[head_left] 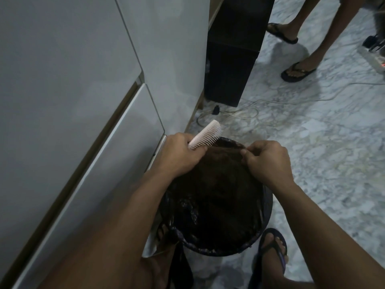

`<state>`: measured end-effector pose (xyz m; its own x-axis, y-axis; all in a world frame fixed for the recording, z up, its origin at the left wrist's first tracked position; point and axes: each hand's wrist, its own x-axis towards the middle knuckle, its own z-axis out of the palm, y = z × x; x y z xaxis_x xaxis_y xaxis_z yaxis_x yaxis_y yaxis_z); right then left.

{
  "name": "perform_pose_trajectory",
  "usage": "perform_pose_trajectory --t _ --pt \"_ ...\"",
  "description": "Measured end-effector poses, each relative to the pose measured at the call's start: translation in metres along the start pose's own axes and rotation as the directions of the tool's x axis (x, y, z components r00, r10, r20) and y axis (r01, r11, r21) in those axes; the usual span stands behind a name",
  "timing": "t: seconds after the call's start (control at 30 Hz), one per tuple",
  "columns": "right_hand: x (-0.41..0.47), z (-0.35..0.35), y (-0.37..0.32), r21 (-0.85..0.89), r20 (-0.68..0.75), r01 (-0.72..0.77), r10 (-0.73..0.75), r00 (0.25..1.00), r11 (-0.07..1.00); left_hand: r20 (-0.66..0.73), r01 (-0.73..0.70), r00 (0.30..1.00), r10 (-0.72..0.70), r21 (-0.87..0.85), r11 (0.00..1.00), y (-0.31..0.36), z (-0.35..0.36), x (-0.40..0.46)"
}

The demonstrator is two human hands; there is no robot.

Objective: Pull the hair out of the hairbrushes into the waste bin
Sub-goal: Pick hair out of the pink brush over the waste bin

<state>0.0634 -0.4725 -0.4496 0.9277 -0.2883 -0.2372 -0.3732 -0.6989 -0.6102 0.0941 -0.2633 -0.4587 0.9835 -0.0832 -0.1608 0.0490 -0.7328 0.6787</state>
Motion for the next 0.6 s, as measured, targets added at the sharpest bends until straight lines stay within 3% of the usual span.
perform_pose_trajectory --t 0.07,0.13,0.2,0.4,0.6 --pt "-0.003 0.003 -0.002 0.159 0.133 0.021 -0.042 0.99 0.987 0.019 -0.008 1.0 0.008 -0.003 1.0 0.003 0.002 -0.002" --pt "-0.01 0.01 -0.009 0.474 0.27 -0.062 -0.078 0.96 0.878 0.021 -0.03 0.999 0.03 -0.013 0.999 0.007 0.003 -0.003" --pt "-0.014 0.019 -0.013 0.588 0.284 -0.086 -0.105 0.953 0.804 0.032 -0.045 0.998 0.046 -0.019 0.999 0.01 0.004 -0.005" --pt "-0.01 0.024 -0.015 0.419 0.107 0.095 -0.153 0.982 0.903 0.034 -0.013 0.999 0.014 -0.021 1.0 0.01 0.002 -0.006" --pt "-0.009 0.009 -0.011 0.334 0.16 0.121 -0.183 0.97 0.935 -0.111 0.025 0.994 -0.019 0.047 0.999 0.007 -0.003 -0.002"
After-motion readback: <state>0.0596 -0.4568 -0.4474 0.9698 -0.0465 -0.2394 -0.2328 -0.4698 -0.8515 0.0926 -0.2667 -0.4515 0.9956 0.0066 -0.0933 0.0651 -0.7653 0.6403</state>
